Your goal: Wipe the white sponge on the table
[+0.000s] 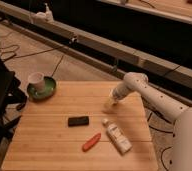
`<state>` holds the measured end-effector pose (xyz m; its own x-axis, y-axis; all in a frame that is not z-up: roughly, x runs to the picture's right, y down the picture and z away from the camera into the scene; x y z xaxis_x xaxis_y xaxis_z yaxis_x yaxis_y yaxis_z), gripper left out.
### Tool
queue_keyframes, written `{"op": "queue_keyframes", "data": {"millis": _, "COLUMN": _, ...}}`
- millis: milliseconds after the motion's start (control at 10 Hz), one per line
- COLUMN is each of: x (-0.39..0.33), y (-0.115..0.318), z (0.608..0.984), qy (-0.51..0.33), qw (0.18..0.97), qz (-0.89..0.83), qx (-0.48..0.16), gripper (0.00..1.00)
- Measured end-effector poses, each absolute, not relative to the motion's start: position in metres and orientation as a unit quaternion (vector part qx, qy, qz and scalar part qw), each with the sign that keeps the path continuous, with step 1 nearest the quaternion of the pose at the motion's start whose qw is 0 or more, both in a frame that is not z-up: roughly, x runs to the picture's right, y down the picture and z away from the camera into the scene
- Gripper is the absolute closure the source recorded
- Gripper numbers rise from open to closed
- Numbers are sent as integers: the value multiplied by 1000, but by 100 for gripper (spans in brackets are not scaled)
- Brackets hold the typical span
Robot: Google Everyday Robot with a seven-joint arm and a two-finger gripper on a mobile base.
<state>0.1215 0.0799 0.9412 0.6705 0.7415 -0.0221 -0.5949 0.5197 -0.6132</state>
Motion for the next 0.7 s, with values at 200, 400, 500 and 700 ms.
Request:
{"op": "queue_keyframes", "data": {"millis": 200, "x": 118, "y": 84, "z": 952, "qy": -123, "qw": 861, "qz": 388, "qx": -307, "gripper": 20}}
{"op": "queue_keyframes", "data": {"millis": 400, "x": 117, "y": 88, "z": 959, "qy": -123, "qw": 859, "qz": 387, "qx": -311, "gripper": 27}}
{"op": "queue_keyframes", "data": {"millis": 500, "x": 117, "y": 89, "z": 961, "qy": -124, "qw": 858, "qz": 388, "qx": -312, "gripper": 38}}
{"op": "queue_keyframes", "data": {"millis": 700, "x": 121, "y": 86, "z": 965, "qy": -126, "qw": 857, "qz": 394, "qx": -307, "gripper": 59}}
